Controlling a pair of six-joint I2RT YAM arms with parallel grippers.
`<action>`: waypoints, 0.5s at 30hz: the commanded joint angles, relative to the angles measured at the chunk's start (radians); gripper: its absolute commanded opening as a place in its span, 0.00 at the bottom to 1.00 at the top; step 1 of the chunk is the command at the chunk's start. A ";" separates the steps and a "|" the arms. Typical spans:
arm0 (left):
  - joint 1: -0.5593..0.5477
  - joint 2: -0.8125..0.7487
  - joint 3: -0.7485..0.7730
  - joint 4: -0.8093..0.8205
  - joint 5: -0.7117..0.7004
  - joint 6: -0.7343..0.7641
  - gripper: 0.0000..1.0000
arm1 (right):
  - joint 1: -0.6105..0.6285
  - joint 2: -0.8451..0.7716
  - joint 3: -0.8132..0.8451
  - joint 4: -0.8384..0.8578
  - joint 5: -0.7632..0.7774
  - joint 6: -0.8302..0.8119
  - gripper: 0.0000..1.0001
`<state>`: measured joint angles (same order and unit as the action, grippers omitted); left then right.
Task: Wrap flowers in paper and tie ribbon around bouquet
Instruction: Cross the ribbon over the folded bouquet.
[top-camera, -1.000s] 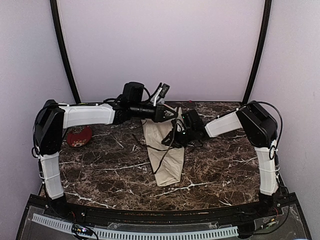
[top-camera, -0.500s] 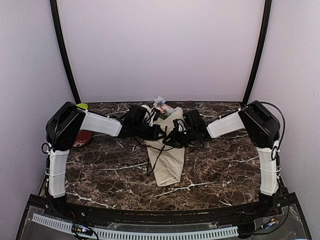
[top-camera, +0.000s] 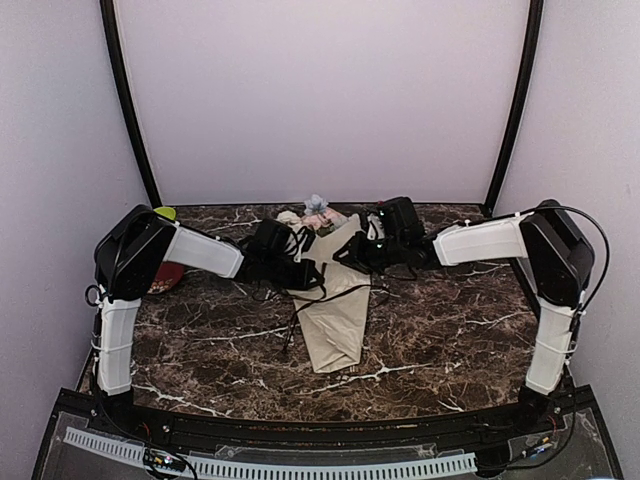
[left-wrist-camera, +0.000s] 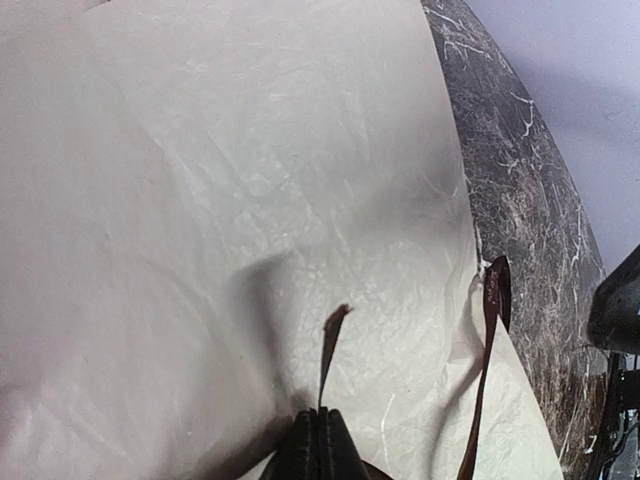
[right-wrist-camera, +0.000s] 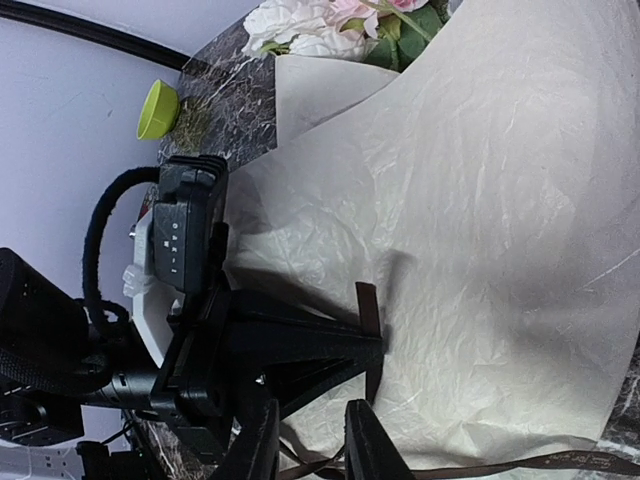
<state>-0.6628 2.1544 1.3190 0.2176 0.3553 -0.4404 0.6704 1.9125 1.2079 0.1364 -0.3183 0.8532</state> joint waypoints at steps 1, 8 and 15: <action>0.003 -0.010 -0.025 0.026 0.033 0.003 0.00 | 0.006 -0.014 0.030 -0.088 0.061 -0.056 0.24; 0.003 -0.010 -0.031 0.062 0.056 -0.003 0.00 | 0.026 0.075 0.081 -0.089 -0.066 -0.093 0.34; 0.003 -0.017 -0.034 0.036 0.065 0.046 0.00 | 0.007 0.156 0.221 -0.162 -0.032 -0.175 0.35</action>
<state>-0.6628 2.1544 1.3052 0.2642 0.4019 -0.4305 0.6872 2.0193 1.3243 0.0135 -0.3622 0.7452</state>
